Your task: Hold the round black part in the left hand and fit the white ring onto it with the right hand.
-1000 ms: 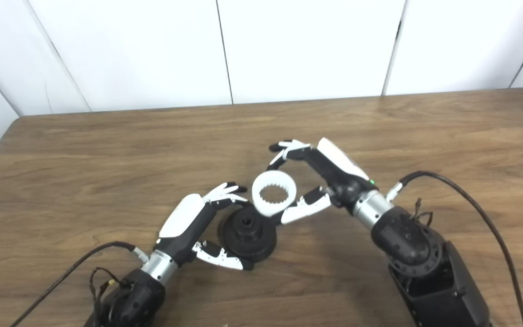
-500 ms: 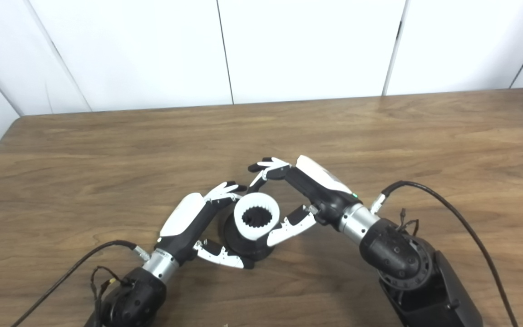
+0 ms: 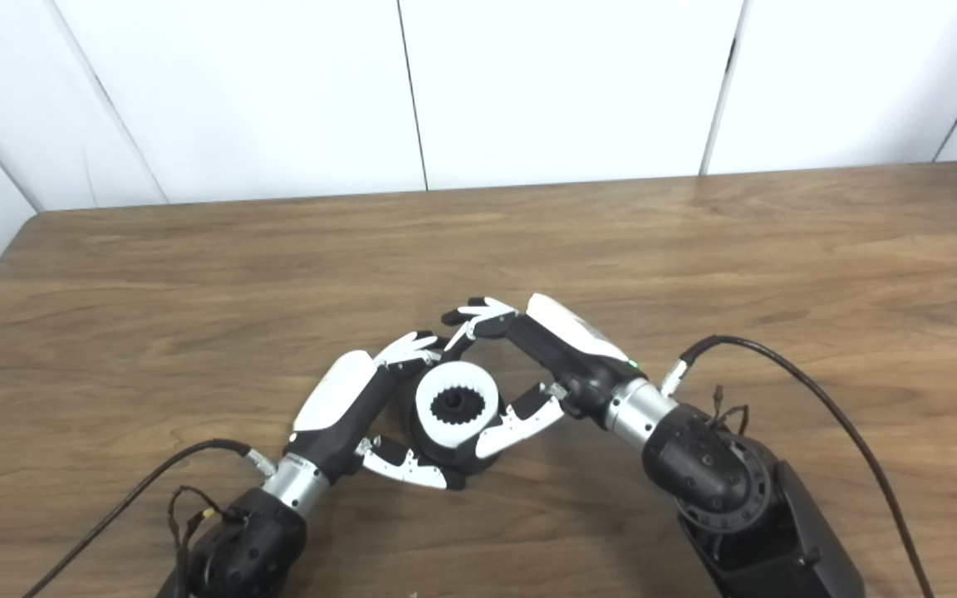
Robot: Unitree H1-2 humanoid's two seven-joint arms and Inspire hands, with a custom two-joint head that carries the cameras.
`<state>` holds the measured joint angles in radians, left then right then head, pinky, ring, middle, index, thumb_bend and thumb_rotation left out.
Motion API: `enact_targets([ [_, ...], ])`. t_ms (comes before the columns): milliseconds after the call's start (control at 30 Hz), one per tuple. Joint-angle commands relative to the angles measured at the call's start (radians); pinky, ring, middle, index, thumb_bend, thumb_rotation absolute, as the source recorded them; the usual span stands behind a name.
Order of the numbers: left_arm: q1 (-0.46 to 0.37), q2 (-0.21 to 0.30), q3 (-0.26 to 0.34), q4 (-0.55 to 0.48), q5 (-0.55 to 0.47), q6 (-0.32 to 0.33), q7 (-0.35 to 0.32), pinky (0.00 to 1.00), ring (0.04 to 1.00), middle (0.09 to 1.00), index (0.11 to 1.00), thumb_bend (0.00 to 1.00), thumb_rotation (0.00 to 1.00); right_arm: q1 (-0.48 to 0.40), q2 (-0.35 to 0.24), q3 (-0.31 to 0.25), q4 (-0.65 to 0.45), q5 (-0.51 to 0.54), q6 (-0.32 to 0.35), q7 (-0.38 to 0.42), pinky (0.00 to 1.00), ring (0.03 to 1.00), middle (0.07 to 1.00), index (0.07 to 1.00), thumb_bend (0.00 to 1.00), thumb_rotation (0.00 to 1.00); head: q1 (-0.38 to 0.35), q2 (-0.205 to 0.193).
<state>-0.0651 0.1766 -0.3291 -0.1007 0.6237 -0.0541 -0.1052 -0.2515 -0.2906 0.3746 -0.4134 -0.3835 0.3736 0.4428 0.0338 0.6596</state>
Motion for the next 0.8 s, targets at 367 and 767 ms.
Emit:
enact_targets([
  [367,0.004,0.017,-0.002,-0.024,0.022,-0.005,0.002,0.83,0.944,0.882,0.582,0.84,0.22,-0.04,0.038,-0.009,0.044,-0.024,-0.078,-0.041,0.86,0.965,0.878,0.489,0.52,0.15,0.002,0.004],
  [767,0.009,0.013,-0.004,-0.035,0.023,-0.003,-0.001,0.83,0.946,0.883,0.566,0.84,0.23,-0.045,0.039,-0.022,0.069,-0.021,-0.1,-0.054,0.87,0.96,0.876,0.489,0.52,0.16,0.002,0.006],
])
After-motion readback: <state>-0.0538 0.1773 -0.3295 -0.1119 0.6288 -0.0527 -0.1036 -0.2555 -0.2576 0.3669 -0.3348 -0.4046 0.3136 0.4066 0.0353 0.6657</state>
